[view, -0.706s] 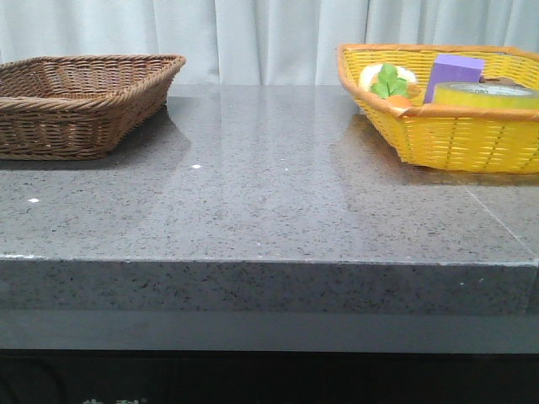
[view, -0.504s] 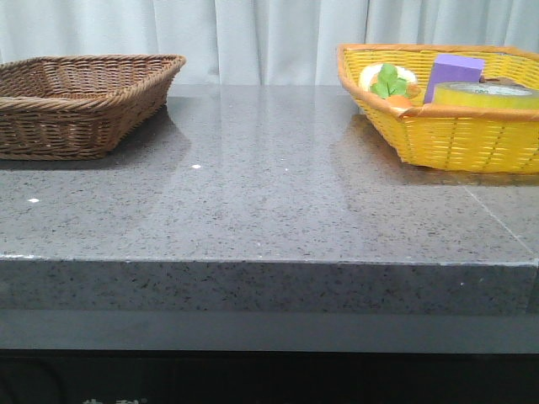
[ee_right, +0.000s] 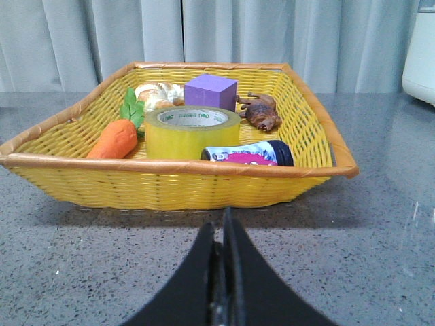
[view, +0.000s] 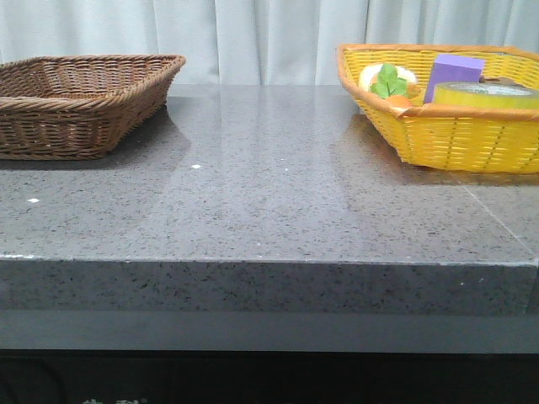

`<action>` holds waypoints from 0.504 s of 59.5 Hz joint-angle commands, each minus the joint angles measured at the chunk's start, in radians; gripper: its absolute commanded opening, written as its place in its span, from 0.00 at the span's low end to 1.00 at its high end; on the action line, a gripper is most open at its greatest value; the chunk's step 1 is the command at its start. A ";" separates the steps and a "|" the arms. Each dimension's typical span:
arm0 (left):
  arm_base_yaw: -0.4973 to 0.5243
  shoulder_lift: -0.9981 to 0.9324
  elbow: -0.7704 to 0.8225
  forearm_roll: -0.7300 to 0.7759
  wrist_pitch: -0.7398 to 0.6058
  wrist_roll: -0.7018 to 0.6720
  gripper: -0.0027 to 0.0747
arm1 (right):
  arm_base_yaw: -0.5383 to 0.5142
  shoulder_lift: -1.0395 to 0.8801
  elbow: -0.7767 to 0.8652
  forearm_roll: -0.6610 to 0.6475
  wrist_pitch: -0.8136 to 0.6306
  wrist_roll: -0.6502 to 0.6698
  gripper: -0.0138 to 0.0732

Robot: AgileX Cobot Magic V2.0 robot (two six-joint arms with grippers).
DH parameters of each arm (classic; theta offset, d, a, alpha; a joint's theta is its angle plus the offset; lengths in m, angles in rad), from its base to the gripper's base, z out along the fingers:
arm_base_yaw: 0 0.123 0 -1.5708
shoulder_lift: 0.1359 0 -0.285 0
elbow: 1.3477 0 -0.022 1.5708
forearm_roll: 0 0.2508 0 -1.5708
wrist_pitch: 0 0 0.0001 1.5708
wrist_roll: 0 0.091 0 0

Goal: Transfer tape with both arms

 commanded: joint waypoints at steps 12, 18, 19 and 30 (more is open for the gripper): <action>-0.009 -0.018 -0.049 -0.011 -0.144 -0.010 0.01 | -0.004 -0.024 -0.059 0.043 -0.098 -0.008 0.08; -0.009 -0.013 -0.134 -0.011 -0.120 -0.010 0.01 | -0.004 -0.024 -0.135 0.043 -0.041 -0.008 0.08; -0.009 -0.013 -0.147 -0.011 -0.113 -0.010 0.01 | -0.004 -0.024 -0.154 0.041 -0.033 -0.008 0.08; -0.009 0.001 -0.332 -0.011 -0.044 -0.010 0.01 | -0.004 -0.016 -0.337 0.028 0.084 -0.008 0.08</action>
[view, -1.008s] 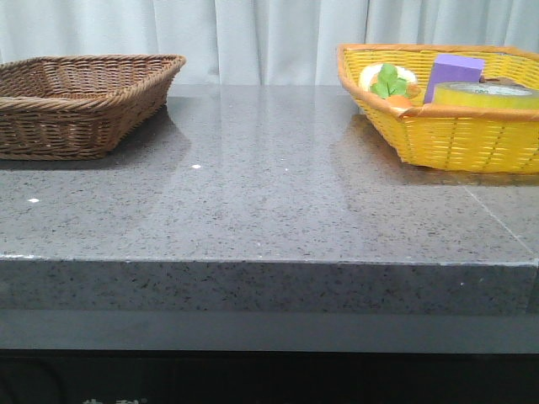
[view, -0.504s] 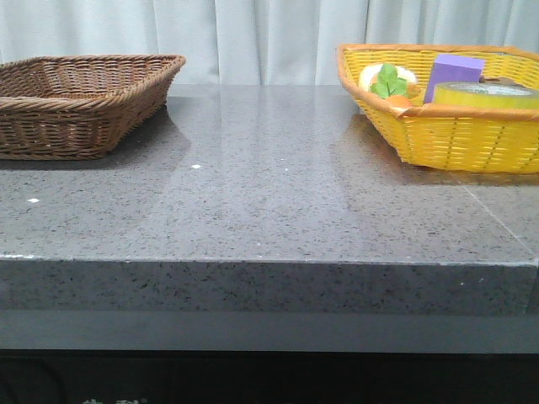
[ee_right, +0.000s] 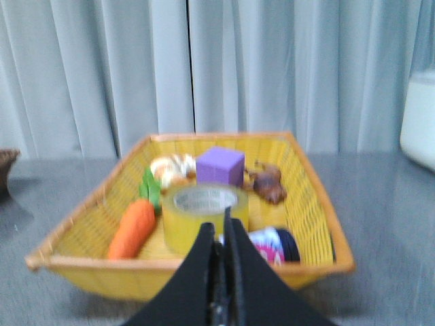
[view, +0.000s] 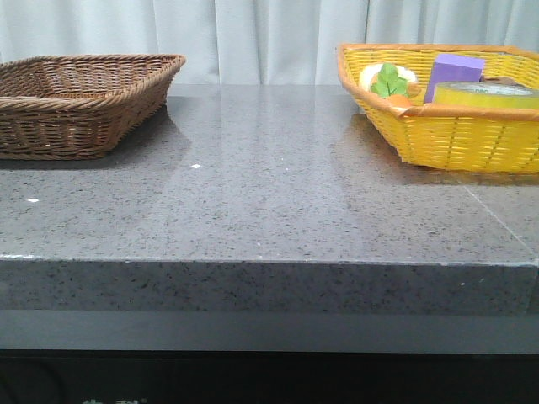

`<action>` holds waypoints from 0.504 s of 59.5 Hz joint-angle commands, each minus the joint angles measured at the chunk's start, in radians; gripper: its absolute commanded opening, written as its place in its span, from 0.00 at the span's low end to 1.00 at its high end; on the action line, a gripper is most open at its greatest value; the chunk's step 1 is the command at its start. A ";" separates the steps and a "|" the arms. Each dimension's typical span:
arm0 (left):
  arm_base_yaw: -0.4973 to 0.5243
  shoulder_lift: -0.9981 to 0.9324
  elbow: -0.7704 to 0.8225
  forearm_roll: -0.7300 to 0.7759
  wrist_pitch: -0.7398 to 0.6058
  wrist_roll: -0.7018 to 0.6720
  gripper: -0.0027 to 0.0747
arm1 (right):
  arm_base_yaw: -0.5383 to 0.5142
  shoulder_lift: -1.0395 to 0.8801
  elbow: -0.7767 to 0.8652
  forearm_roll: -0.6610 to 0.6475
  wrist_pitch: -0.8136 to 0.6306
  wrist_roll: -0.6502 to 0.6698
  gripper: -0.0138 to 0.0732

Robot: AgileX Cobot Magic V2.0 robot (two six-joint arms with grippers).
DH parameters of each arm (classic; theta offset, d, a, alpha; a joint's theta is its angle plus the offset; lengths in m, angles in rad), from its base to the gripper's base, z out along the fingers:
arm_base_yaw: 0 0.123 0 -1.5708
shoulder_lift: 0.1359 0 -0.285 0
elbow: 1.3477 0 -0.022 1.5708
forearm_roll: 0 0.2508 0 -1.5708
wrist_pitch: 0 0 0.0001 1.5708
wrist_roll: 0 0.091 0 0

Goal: Transfer tape with both arms

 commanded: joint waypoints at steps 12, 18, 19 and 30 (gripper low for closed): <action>-0.009 0.093 -0.309 -0.009 0.099 -0.010 0.01 | -0.004 0.068 -0.303 -0.008 0.093 -0.008 0.08; -0.009 0.171 -0.413 -0.009 0.159 -0.010 0.01 | -0.004 0.148 -0.401 -0.008 0.175 -0.008 0.08; -0.009 0.186 -0.431 -0.009 0.174 -0.010 0.01 | -0.004 0.164 -0.420 -0.008 0.193 -0.008 0.08; -0.009 0.347 -0.580 -0.009 0.356 -0.010 0.01 | -0.004 0.330 -0.580 -0.008 0.342 -0.008 0.08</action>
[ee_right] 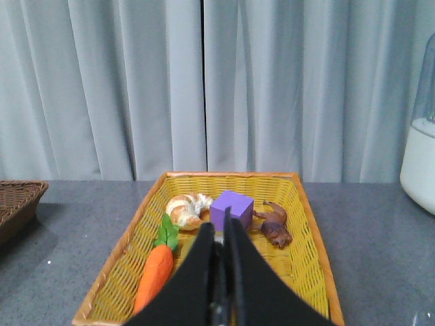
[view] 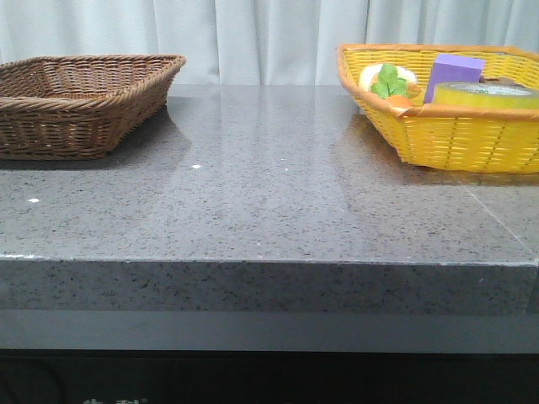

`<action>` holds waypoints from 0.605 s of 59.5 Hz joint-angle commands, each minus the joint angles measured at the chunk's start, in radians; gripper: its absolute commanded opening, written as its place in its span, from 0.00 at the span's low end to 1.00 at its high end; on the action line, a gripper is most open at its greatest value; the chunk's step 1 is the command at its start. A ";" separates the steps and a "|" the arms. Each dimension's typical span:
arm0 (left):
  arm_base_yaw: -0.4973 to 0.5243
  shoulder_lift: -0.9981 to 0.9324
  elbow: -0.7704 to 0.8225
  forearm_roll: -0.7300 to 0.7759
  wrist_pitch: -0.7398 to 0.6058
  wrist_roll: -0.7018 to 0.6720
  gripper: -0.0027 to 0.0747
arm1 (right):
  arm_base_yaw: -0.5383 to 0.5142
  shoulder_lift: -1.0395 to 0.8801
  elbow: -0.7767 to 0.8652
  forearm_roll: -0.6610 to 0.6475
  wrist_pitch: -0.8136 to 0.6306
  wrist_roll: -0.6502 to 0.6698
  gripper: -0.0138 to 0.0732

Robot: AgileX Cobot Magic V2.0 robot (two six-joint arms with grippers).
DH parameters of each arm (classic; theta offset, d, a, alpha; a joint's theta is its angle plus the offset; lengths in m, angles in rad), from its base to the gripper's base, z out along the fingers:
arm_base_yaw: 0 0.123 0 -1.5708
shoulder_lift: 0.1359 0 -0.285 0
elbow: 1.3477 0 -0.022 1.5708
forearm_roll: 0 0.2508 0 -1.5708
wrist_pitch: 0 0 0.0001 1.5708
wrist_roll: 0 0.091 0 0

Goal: Transfer tape with both arms

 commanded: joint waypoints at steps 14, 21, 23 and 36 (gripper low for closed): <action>-0.009 0.231 -0.079 -0.009 0.053 -0.010 0.01 | -0.004 0.252 -0.094 -0.007 0.037 -0.008 0.08; -0.009 0.294 -0.061 -0.009 0.059 -0.010 0.01 | -0.004 0.334 -0.077 -0.007 0.045 -0.008 0.08; -0.009 0.308 -0.058 -0.009 0.059 -0.010 0.01 | -0.004 0.357 -0.072 -0.007 0.045 -0.008 0.08; -0.009 0.428 -0.041 0.000 0.059 -0.010 0.01 | -0.004 0.509 -0.052 -0.007 0.091 -0.008 0.08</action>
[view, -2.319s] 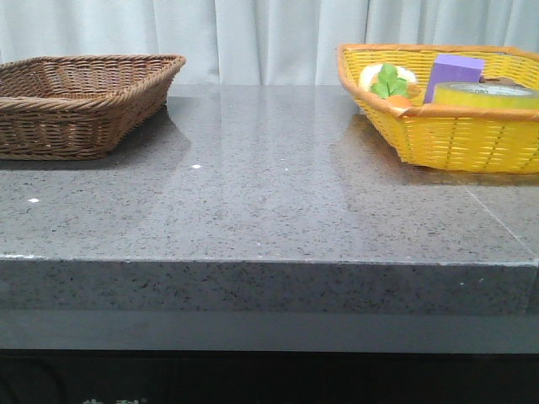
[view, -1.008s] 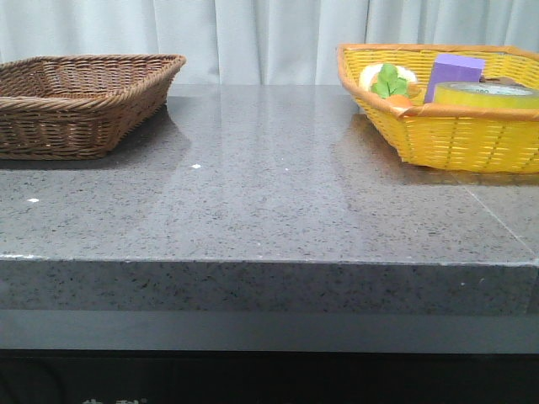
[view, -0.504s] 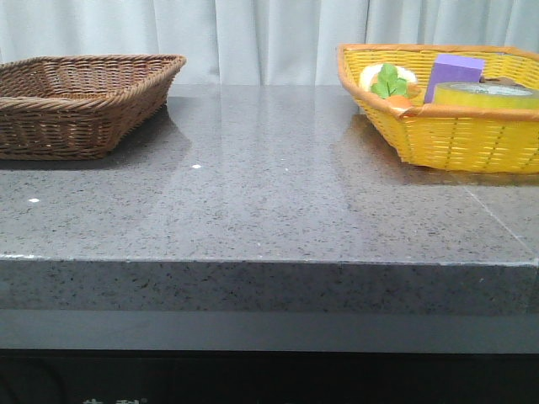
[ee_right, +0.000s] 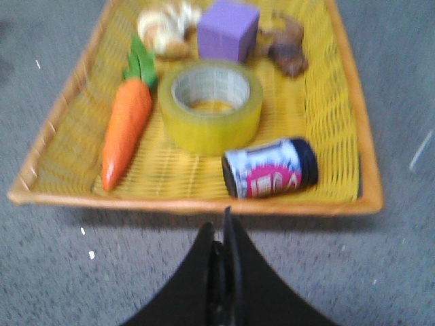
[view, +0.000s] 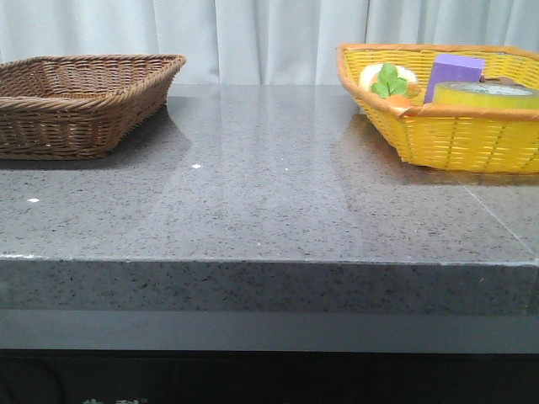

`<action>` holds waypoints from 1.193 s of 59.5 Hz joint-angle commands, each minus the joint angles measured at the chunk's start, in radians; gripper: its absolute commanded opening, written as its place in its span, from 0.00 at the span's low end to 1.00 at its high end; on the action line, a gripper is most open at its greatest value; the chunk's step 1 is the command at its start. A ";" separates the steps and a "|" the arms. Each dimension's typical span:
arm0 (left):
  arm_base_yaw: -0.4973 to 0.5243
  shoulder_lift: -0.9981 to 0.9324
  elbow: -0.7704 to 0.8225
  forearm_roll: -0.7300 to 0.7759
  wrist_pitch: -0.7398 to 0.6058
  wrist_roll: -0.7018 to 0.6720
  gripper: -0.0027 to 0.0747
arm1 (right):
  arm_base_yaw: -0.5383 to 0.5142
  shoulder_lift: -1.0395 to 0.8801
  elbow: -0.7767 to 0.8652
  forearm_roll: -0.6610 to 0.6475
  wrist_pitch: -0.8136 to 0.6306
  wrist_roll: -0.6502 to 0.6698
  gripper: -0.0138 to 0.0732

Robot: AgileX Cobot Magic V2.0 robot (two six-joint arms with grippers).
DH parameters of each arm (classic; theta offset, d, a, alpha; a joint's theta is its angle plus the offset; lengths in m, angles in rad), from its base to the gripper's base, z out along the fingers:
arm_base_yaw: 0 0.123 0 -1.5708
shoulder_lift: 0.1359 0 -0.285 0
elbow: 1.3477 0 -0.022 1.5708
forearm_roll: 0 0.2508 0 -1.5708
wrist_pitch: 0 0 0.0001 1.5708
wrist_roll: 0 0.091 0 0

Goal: Transfer tape with both arms

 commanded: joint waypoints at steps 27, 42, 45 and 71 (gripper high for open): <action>-0.009 0.181 -0.024 0.048 -0.117 -0.010 0.74 | -0.004 0.158 -0.025 -0.037 -0.055 -0.019 0.69; -0.128 0.191 -0.024 0.031 -0.160 -0.008 0.72 | -0.005 0.224 -0.158 -0.037 -0.035 0.029 0.71; -0.178 0.191 -0.024 0.031 -0.163 -0.008 0.70 | -0.013 0.253 -0.208 -0.037 -0.019 0.043 0.71; -0.636 0.191 -0.024 0.031 -0.175 -0.008 0.69 | -0.031 0.667 -0.679 -0.033 0.250 0.048 0.70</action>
